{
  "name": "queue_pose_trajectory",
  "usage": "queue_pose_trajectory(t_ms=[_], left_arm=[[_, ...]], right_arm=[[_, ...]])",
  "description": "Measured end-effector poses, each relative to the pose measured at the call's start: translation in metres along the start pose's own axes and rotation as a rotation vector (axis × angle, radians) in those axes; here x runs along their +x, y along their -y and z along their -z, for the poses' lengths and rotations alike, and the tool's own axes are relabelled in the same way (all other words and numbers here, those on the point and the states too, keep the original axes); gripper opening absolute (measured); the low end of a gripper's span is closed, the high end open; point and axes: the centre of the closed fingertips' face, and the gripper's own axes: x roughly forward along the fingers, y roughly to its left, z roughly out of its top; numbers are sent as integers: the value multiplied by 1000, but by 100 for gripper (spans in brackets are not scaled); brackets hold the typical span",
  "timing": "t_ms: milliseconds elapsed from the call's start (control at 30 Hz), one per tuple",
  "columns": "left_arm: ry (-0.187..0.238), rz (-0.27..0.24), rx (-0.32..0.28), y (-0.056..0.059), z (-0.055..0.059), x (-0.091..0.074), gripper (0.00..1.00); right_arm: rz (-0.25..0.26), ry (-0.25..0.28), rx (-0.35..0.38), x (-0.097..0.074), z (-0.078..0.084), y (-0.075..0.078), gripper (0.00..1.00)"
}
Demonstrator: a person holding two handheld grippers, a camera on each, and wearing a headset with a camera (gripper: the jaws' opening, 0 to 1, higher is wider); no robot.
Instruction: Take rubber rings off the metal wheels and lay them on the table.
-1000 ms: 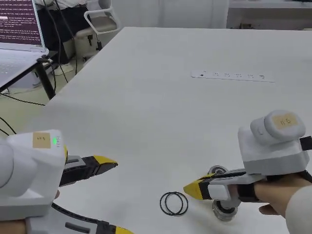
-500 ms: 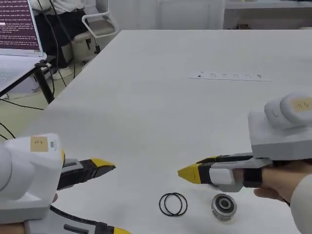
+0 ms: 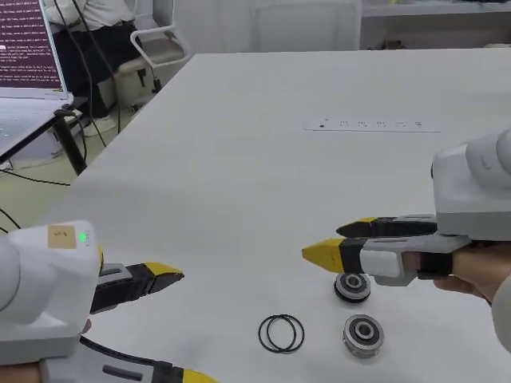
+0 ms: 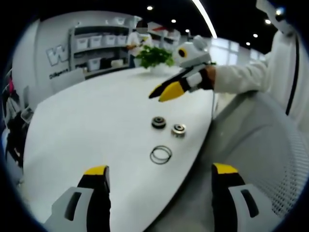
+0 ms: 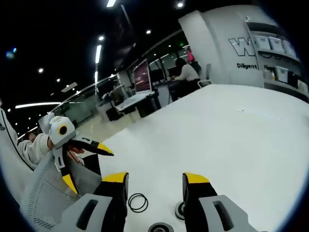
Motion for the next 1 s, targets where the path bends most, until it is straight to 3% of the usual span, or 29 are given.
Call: queue_pose_trajectory(t_ms=[367,600,800,900,1000], left_arm=[[14,-2,-21,-1,-1,-1,88],[15,-7,-18,-2,-2,-1,88],[53,-42,26,-6,-14,-5,85],[49,-65,76,-10,-19,-7,84],[41,-66,116,-9,-32,-7,85]], right_arm=[[64,-5,-56,-13,12,34,40],[52,-26,-63,-14,25,44,36],[41,-69,-66,-11,38,45,31],[35,-80,-65,-10,41,45,31],[31,-93,-73,-10,45,45,29]])
